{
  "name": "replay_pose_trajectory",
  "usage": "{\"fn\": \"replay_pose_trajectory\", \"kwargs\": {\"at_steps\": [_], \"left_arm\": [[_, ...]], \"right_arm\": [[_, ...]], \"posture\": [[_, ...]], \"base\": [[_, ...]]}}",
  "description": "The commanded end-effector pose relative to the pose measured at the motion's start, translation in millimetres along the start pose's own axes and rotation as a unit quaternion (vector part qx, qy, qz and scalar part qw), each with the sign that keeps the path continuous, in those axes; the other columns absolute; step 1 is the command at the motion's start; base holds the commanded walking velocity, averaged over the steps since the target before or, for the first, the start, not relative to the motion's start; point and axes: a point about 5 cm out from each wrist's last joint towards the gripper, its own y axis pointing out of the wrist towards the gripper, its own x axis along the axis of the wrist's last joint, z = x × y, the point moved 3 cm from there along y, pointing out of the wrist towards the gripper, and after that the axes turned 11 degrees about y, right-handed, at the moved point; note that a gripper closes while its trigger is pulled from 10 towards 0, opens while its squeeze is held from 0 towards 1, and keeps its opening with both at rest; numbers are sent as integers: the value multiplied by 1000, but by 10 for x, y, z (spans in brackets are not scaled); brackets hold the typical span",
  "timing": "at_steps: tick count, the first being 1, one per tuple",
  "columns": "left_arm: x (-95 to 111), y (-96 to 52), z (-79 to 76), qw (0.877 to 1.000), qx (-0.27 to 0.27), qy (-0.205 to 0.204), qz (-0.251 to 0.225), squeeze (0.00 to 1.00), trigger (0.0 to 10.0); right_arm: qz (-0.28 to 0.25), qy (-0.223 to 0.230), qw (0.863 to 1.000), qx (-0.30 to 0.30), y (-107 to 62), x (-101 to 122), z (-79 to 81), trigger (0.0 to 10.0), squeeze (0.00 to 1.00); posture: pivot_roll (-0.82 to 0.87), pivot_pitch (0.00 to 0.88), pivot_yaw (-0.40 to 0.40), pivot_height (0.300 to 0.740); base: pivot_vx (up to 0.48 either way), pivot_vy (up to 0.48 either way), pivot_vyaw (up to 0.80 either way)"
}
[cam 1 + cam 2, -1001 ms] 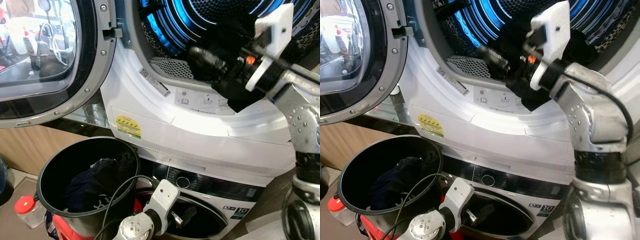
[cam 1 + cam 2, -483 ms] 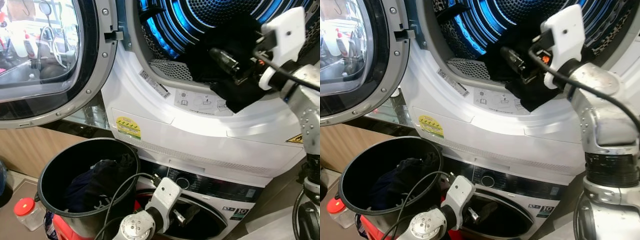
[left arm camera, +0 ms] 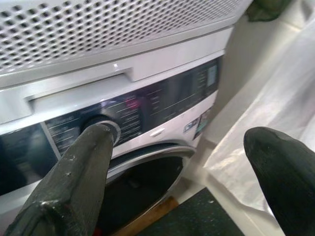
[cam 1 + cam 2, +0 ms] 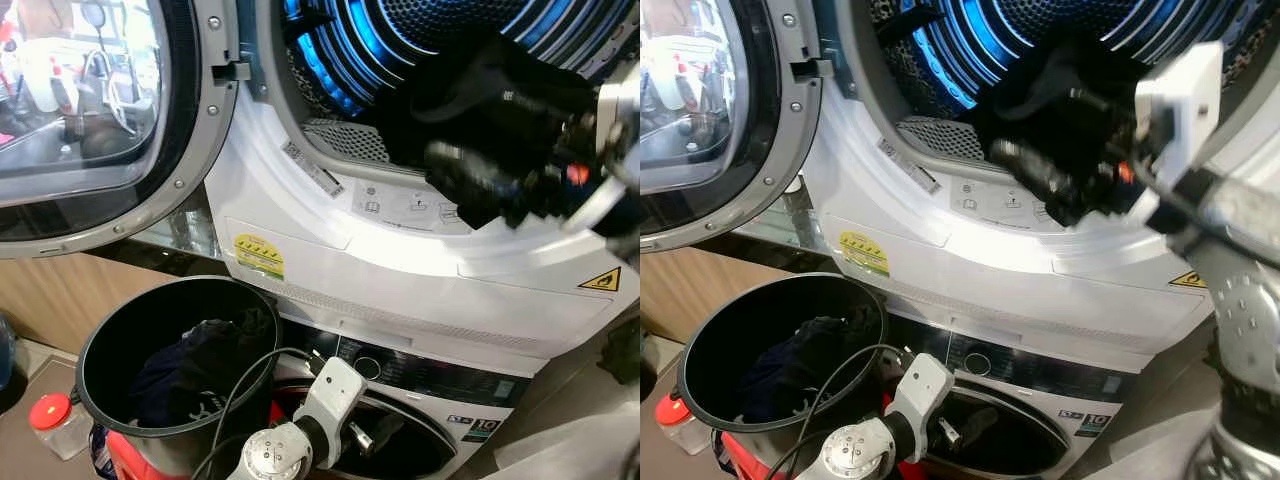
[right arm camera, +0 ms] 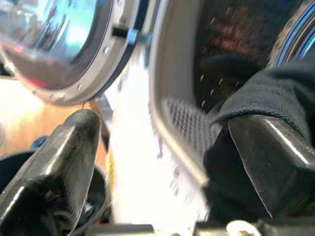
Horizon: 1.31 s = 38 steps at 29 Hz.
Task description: Clothes washing
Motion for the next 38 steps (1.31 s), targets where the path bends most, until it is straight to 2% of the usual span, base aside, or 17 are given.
{"fn": "replay_pose_trajectory", "kwargs": {"at_steps": [1, 7, 10, 14, 16, 20, 26, 31, 35, 37, 38], "left_arm": [[21, 15, -45, 1000, -12, -6, -8, 0, 10000], [25, 0, -80, 1000, -26, -5, -13, 0, 10000], [24, -1, -76, 1000, -27, -4, -14, 0, 10000], [27, 1, -75, 999, -29, -5, -15, 0, 10000], [31, 3, -90, 999, -35, -6, -17, 0, 10000], [66, -11, -139, 998, -53, -8, -29, 0, 10000], [89, -67, -213, 995, -94, -2, -43, 0, 10000], [57, -117, -220, 993, -111, 7, -38, 0, 10000], [-125, -318, -211, 991, -130, 21, -5, 0, 10000], [-212, -395, -211, 990, -136, 28, 12, 0, 10000], [-258, -444, -188, 991, -131, 25, 20, 0, 10000]], "right_arm": [[-7, -24, 999, 26, -22, 74, 93, 10000, 0], [29, -13, 999, 14, -105, -135, 25, 10000, 0], [59, -29, 998, -8, -111, -230, -39, 10000, 0], [88, -39, 995, 2, -140, -332, -10, 10000, 0], [102, -37, 994, 34, -171, -407, 83, 10000, 0], [116, -30, 992, 51, -201, -474, 135, 10000, 0], [135, 1, 981, 141, -329, -675, 395, 10000, 0], [123, 53, 971, 197, -421, -715, 563, 10000, 0], [211, 103, 951, 200, -580, -1189, 708, 10000, 0], [230, 136, 943, 200, -645, -1353, 770, 10000, 0], [258, 168, 931, 195, -724, -1559, 830, 10000, 0]], "posture": [[40, 23, -35, 740], [44, 22, -35, 740], [41, 20, -34, 740], [38, 20, -34, 740], [37, 20, -34, 740], [39, 20, -34, 740], [44, 18, -34, 740], [43, 14, -34, 740], [47, 11, -26, 740], [51, 11, -26, 740], [52, 9, -26, 740]], "base": [[0, 0, 0], [0, 0, 0], [0, 0, 0], [0, 0, 0], [0, 0, 0], [0, 0, 0], [0, 0, 0], [0, 0, 0], [0, 0, 0], [0, 0, 0], [0, 0, 0]]}}
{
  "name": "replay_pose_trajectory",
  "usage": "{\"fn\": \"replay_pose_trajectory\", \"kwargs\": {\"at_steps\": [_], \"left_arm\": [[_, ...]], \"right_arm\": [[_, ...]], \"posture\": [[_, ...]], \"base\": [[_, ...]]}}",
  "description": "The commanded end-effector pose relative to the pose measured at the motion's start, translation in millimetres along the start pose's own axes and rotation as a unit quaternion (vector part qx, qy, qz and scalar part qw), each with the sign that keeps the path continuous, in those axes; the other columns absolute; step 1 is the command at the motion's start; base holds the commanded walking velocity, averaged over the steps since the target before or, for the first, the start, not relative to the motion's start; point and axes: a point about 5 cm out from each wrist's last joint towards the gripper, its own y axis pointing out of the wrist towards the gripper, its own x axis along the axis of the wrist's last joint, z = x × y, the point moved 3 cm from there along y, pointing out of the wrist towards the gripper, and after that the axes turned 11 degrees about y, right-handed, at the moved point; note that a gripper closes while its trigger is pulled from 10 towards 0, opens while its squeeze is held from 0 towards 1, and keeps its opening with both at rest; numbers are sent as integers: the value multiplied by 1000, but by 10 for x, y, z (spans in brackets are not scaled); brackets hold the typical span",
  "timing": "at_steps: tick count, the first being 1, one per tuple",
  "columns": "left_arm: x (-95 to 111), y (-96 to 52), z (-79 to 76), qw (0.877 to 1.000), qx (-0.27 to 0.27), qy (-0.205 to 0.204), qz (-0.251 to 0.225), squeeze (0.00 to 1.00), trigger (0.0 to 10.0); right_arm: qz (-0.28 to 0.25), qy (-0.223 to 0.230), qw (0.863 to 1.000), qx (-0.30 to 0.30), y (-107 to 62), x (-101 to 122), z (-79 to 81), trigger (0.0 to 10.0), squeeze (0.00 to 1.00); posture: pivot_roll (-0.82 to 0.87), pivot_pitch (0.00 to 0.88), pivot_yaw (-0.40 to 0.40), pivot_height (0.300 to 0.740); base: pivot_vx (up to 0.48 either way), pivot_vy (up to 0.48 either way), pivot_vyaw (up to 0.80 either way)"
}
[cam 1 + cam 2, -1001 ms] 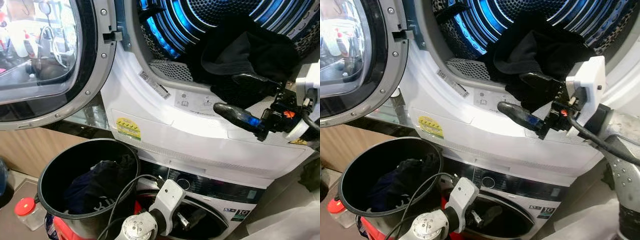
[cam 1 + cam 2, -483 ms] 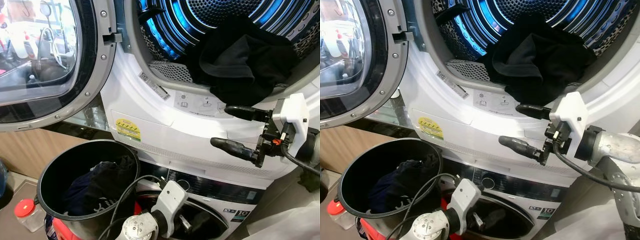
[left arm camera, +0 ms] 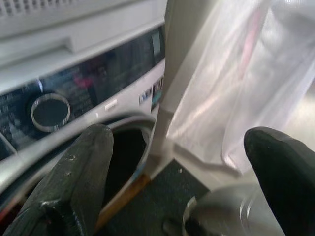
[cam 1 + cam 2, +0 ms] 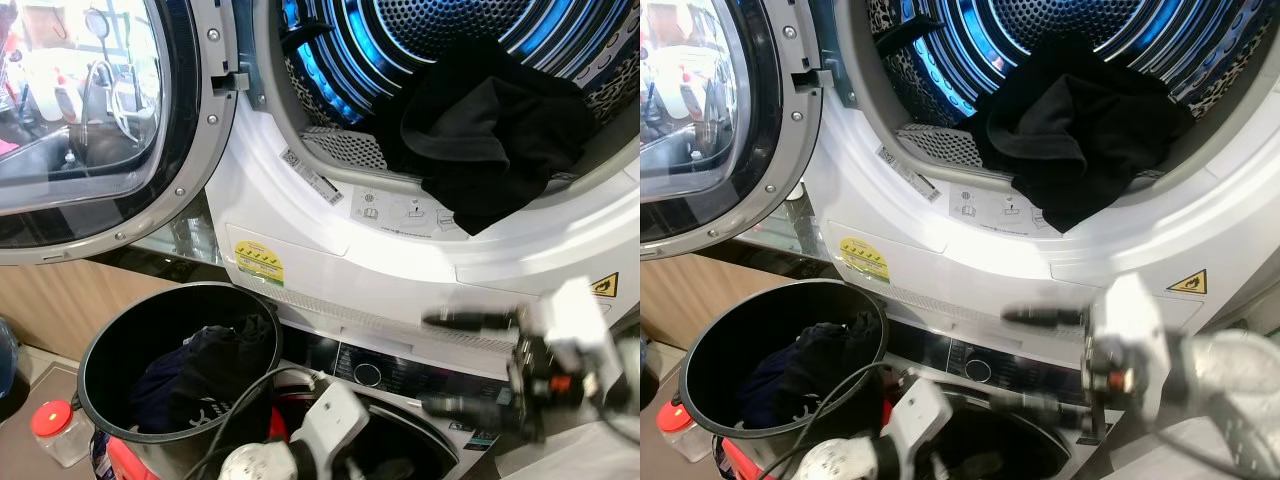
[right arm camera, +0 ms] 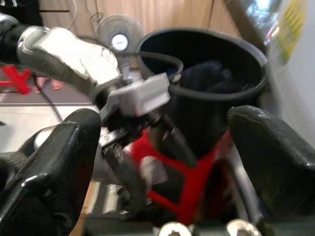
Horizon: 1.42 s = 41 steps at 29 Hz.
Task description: Clothes washing
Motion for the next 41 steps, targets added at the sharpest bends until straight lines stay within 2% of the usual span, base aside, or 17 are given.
{"fn": "replay_pose_trajectory", "kwargs": {"at_steps": [1, 4, 5, 8, 9, 11, 13, 14, 16, 18, 20, 23, 28, 29, 30, 31, 41], "left_arm": [[4, -53, -9, 1000, -1, 5, 0, 0, 10000], [7, -65, 2, 1000, 1, 3, -2, 0, 10000], [22, -62, 4, 1000, 1, 2, -4, 0, 10000], [41, -69, -30, 1000, -2, 1, -5, 0, 10000], [38, -88, -59, 1000, -6, 1, -4, 0, 10000], [34, -96, -68, 1000, -7, 1, -3, 0, 10000], [20, -122, -70, 1000, -7, -1, 0, 0, 10000], [21, -131, -65, 1000, -6, -1, 0, 0, 10000], [21, -131, -65, 1000, -6, -1, 0, 0, 10000], [27, -147, -44, 1000, -3, 0, 0, 0, 10000], [27, -147, -44, 1000, -3, 0, 0, 0, 10000], [44, -173, -52, 1000, 3, -1, -1, 0, 10000], [44, -226, -58, 1000, 13, -4, 0, 0, 10000], [43, -242, -45, 1000, 20, -6, -1, 0, 10000], [43, -242, -45, 1000, 20, -6, -1, 0, 10000], [53, -258, -4, 999, 31, -4, -3, 0, 10000], [152, -246, 138, 998, 58, 1, -20, 0, 10000]], "right_arm": [[32, 39, 999, 2, 38, -258, -2, 10000, 0], [48, 83, 994, -47, 104, -592, -154, 10000, 0], [33, 128, 981, -140, 175, -871, -430, 10000, 0], [19, 219, 939, -264, 258, -1335, -741, 10000, 0], [-4, 267, 908, -323, 280, -1508, -857, 10000, 0], [-11, 289, 894, -343, 291, -1577, -888, 10000, 0], [-29, 344, 837, -426, 340, -1827, -974, 10000, 0], [-22, 353, 819, -452, 360, -1923, -976, 10000, 0], [-22, 353, 819, -452, 360, -1923, -976, 10000, 0], [15, 381, 769, -513, 413, -2223, -913, 10000, 0], [15, 381, 769, -513, 413, -2223, -913, 10000, 0], [56, 397, 711, -578, 379, -2510, -788, 10000, 0], [77, 405, 668, -619, 291, -2662, -701, 10000, 0], [90, 421, 640, -636, 243, -2765, -618, 10000, 0], [90, 421, 640, -636, 243, -2765, -618, 10000, 0], [122, 438, 615, -645, 232, -2921, -459, 10000, 0], [128, 492, 572, -643, 302, -3124, -191, 10000, 0]], "posture": [[52, 9, -26, 740], [57, 7, -28, 740], [60, 4, -27, 740], [71, 0, -21, 740], [81, 0, -19, 740], [81, 0, -19, 740], [91, 0, -13, 740], [96, 0, -10, 740], [96, 0, -10, 740], [103, 0, -2, 740], [103, 0, -2, 740], [115, 0, 7, 740], [119, 0, 10, 740], [117, 0, 16, 740], [117, 0, 16, 740], [129, 0, 22, 740], [127, 0, 26, 740]], "base": [[0, 0, 0], [0, 0, 0], [0, 0, 0], [0, 0, 0], [0, 0, 0], [0, 0, 0], [0, 0, 0], [0, 0, 0], [0, 0, 0], [0, 0, 0], [0, 0, 0], [0, 0, 0], [0, 0, 0], [0, 0, 0], [0, 0, 0], [0, 0, 0], [0, 0, 0]]}}
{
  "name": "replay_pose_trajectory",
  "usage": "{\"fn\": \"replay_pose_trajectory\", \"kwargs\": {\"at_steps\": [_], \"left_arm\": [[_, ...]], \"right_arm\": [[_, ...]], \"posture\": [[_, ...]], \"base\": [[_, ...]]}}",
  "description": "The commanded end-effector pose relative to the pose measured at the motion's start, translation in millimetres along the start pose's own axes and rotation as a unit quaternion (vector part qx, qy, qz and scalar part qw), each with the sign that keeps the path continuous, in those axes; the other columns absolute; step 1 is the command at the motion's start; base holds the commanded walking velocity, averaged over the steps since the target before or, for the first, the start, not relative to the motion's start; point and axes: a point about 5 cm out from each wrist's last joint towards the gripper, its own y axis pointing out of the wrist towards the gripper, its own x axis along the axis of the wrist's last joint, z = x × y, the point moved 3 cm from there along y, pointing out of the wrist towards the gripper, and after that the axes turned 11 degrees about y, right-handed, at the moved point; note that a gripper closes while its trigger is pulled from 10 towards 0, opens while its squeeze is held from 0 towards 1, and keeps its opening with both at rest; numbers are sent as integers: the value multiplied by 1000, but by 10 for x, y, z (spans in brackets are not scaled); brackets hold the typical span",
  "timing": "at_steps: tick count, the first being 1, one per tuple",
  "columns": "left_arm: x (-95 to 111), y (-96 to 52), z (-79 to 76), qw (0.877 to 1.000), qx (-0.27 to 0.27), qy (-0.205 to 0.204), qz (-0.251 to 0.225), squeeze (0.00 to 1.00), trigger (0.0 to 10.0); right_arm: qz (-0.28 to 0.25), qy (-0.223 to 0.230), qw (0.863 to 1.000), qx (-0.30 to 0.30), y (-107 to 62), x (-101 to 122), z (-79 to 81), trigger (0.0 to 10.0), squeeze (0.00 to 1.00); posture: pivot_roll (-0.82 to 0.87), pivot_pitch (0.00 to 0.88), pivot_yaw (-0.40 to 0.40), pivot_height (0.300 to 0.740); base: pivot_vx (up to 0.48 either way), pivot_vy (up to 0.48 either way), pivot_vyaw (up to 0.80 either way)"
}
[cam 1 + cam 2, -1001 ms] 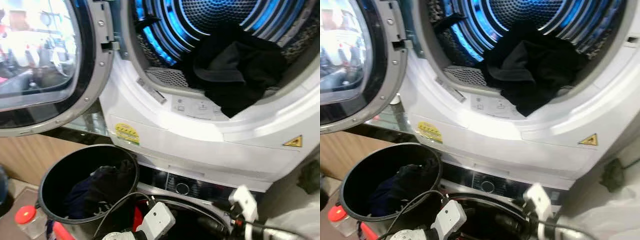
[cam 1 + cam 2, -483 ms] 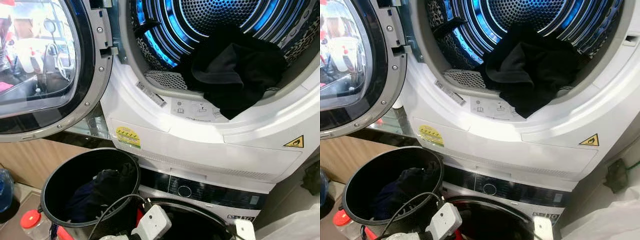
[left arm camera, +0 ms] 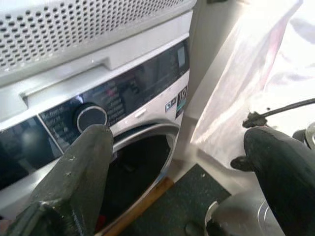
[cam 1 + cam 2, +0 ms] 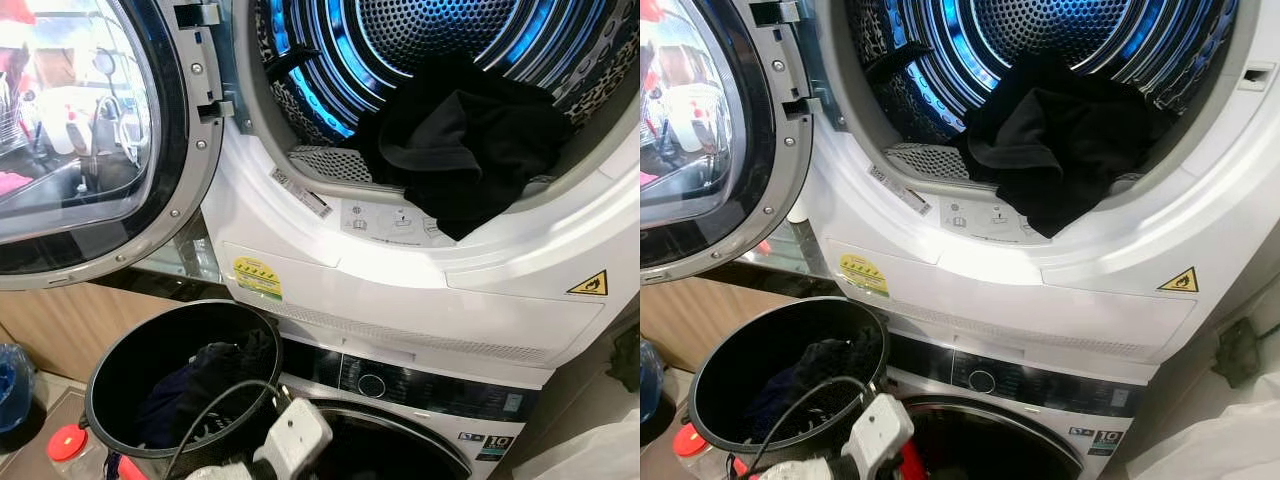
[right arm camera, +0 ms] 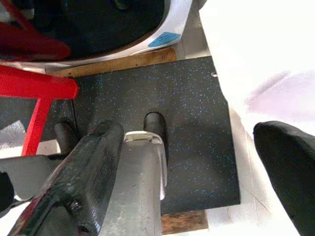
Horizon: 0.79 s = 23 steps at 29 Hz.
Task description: Clothes washing
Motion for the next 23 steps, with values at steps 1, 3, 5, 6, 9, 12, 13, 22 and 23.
{"fn": "replay_pose_trajectory", "kwargs": {"at_steps": [1, 3, 5, 6, 9, 12, 13, 22, 23], "left_arm": [[32, -14, 46, 1000, 9, 6, -3, 0, 10000], [37, -14, 54, 1000, 10, 7, -3, 0, 10000], [41, -23, 84, 1000, 13, 11, -2, 0, 10000], [41, -23, 84, 1000, 13, 11, -2, 0, 10000], [30, -35, 96, 1000, 15, 14, 2, 0, 10000], [35, -37, 101, 1000, 15, 13, 1, 0, 10000], [43, -17, 129, 1000, 21, 16, 1, 0, 10000], [56, -44, 160, 1000, 22, 20, 1, 0, 10000], [57, -48, 174, 1000, 24, 20, 1, 0, 10000]], "right_arm": [[-2, 14, 1000, -2, 0, -12, 15, 10000, 0], [0, 16, 1000, -4, 0, -28, 24, 10000, 0], [1, 23, 1000, -5, 0, -41, 65, 10000, 0], [1, 23, 1000, -5, 0, -41, 65, 10000, 0], [-3, 35, 999, -1, 1, -26, 100, 10000, 0], [-3, 32, 999, 3, 2, -16, 122, 10000, 0], [0, 31, 1000, 6, 3, -6, 132, 10000, 0], [-15, 15, 999, 31, 9, 203, 246, 10000, 0], [-16, 14, 999, 31, 9, 216, 250, 10000, 0]], "posture": [[128, 0, 31, 740], [127, 0, 36, 740], [127, 0, 46, 740], [127, 0, 46, 740], [126, 0, 45, 740], [124, 0, 41, 740], [134, 0, 36, 740], [140, 0, 54, 740], [141, 0, 55, 740]], "base": [[0, 0, 0], [0, 0, 0], [0, 0, 0], [0, 0, 0], [0, 0, 0], [0, 0, 0], [0, 0, 0], [0, 0, 0], [0, 0, 0]]}}
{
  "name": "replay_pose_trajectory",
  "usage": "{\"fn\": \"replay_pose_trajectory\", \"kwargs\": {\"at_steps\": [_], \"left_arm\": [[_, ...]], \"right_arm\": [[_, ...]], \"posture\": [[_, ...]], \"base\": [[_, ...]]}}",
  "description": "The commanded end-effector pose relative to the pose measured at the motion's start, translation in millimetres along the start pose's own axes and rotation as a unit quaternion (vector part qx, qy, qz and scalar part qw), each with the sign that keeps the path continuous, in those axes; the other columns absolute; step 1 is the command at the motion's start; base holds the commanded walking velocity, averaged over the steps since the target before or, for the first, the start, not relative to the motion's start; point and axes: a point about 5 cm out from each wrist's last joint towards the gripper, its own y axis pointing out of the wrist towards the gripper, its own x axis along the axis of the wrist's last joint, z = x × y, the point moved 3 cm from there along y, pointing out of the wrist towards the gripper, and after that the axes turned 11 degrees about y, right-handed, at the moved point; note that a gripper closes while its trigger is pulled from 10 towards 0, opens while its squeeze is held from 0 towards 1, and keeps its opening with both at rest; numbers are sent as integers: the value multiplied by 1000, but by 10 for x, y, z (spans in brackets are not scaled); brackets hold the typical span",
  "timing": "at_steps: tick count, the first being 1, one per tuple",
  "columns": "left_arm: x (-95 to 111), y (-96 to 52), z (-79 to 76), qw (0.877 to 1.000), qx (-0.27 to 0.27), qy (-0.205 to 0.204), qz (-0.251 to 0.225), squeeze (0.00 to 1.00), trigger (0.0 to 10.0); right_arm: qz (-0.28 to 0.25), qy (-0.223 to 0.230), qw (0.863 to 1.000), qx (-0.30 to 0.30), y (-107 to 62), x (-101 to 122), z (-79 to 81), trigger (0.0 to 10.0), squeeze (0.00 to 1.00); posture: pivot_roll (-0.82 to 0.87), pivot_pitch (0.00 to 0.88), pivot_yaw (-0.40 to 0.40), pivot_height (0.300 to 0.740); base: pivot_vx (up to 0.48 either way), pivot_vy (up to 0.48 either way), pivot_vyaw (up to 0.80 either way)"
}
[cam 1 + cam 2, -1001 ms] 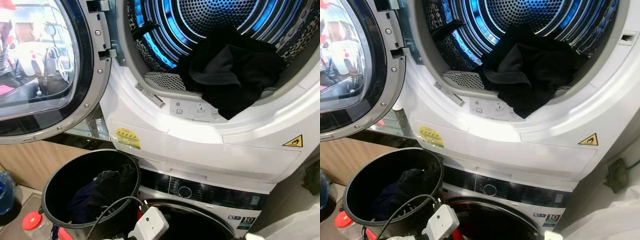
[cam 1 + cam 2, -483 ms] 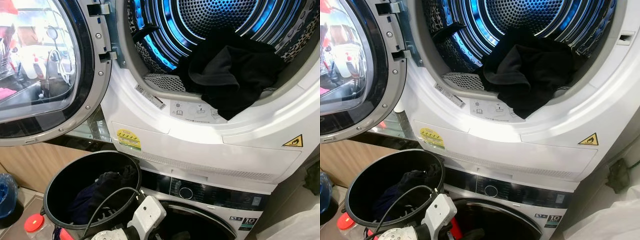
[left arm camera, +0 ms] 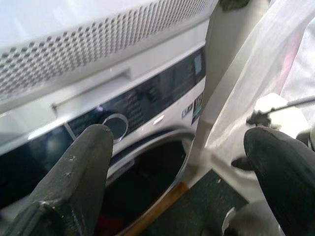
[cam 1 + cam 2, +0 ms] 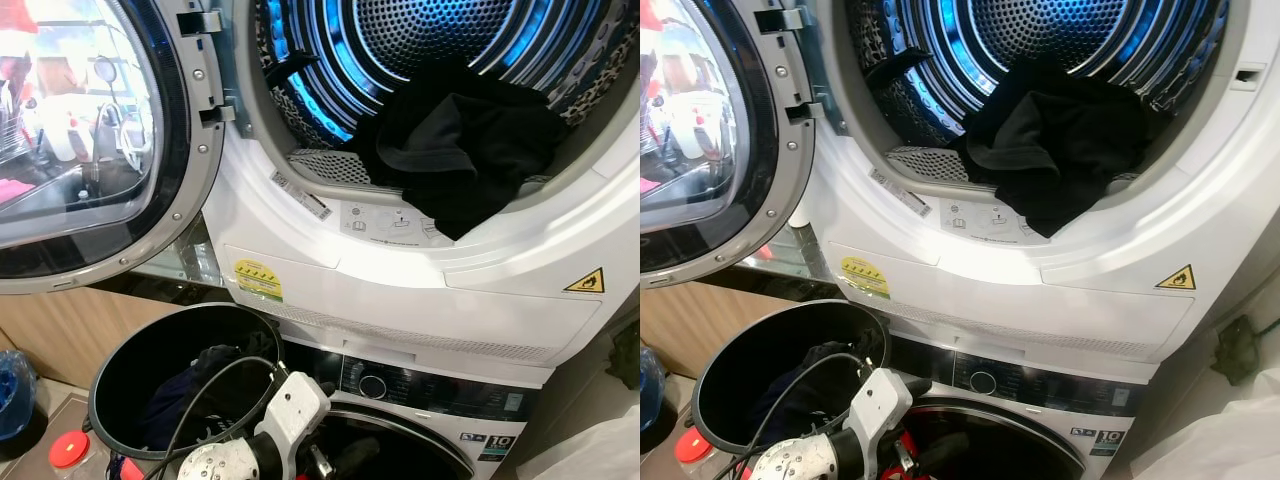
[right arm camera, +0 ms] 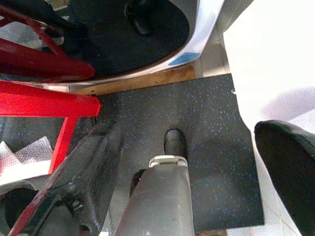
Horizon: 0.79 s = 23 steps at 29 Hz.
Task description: Clothes washing
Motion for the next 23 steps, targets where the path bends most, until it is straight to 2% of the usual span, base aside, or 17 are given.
{"fn": "replay_pose_trajectory", "kwargs": {"at_steps": [1, 3, 6, 7, 8, 10, 12, 14, 23], "left_arm": [[21, -20, 42, 1000, 4, 5, 0, 0, 10000], [22, -26, 117, 1000, 13, 3, 0, 0, 10000], [2, -61, 146, 1000, 11, 2, 2, 0, 10000], [0, -74, 141, 1000, 9, 1, 2, 0, 10000], [25, -88, 108, 1000, -4, -1, -2, 0, 10000], [38, -91, 92, 1000, -11, 0, -4, 0, 10000], [53, -93, 80, 1000, -18, 0, -7, 0, 10000], [137, -127, -25, 997, -70, -5, -28, 0, 10000], [137, -127, -25, 997, -70, -5, -28, 0, 10000]], "right_arm": [[4, 0, 1000, 3, 3, 16, 32, 10000, 0], [-3, -10, 1000, 13, 4, 60, 95, 10000, 0], [-2, -3, 1000, 15, 3, 37, 148, 10000, 0], [1, -5, 1000, 17, 1, 11, 165, 10000, 0], [13, -20, 999, 30, -9, -112, 219, 10000, 0], [20, -25, 999, 34, -15, -167, 234, 10000, 0], [25, -27, 999, 36, -19, -210, 237, 10000, 0], [45, -26, 998, 22, -31, -345, 151, 10000, 0], [45, -26, 998, 22, -31, -345, 151, 10000, 0]], "posture": [[141, 0, 56, 740], [129, 0, 62, 740], [113, 0, 88, 740], [114, 0, 90, 740], [136, 0, 80, 740], [136, 0, 80, 740], [143, 0, 68, 740], [143, 0, 58, 740], [143, 0, 58, 740]], "base": [[0, 0, 0], [0, 0, 0], [0, 0, 0], [0, 0, 0], [0, 0, 0], [0, 0, 0], [0, 0, 0], [0, 0, 0], [0, 0, 0]]}}
